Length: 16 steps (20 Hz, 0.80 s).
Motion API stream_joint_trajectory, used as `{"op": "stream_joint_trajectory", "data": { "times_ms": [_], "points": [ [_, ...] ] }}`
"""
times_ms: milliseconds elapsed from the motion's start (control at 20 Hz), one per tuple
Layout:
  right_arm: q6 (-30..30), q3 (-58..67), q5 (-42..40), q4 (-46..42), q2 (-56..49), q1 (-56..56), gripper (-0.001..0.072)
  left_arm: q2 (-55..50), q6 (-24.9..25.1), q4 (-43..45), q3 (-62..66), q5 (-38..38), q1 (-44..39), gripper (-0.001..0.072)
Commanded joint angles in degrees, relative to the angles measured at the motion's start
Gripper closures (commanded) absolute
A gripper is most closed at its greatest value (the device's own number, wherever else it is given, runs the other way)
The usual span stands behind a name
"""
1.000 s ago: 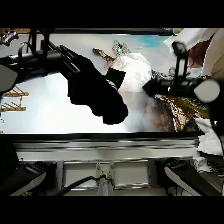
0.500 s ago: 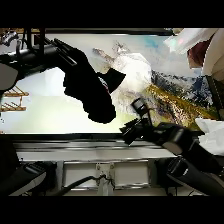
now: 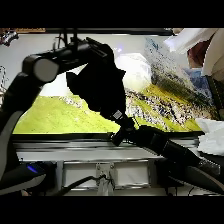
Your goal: Fold the clothes and pants, and hang the long-sleeved shirts on hangers.
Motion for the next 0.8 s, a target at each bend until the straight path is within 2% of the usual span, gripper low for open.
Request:
{"op": "stream_joint_trajectory", "data": {
  "times_ms": [0, 150, 400, 750],
  "points": [
    [1.4, -0.1, -4.5, -4.3, -1.1, -0.2, 0.0055, -7.8, -10.7, 11.8, 6.6, 2.4, -0.9, 0.0698],
    [6.5, -0.1, -5.2, -8.6, -1.1, -6.0, 0.0068, -9.9, -11.2, 15.3, 8.5, 2.4, -0.4, 0.0697],
    [7.5, 0.1, -7.2, -9.0, -1.5, -18.1, 0.0083, -10.1, -11.2, 15.3, 8.5, 2.2, 1.0, 0.0697],
    [4.6, 11.3, -7.2, -10.8, -14.6, -12.9, 0.0082, -10.7, -11.2, 15.3, 8.5, 2.7, 1.9, 0.0697]
  ]
}}
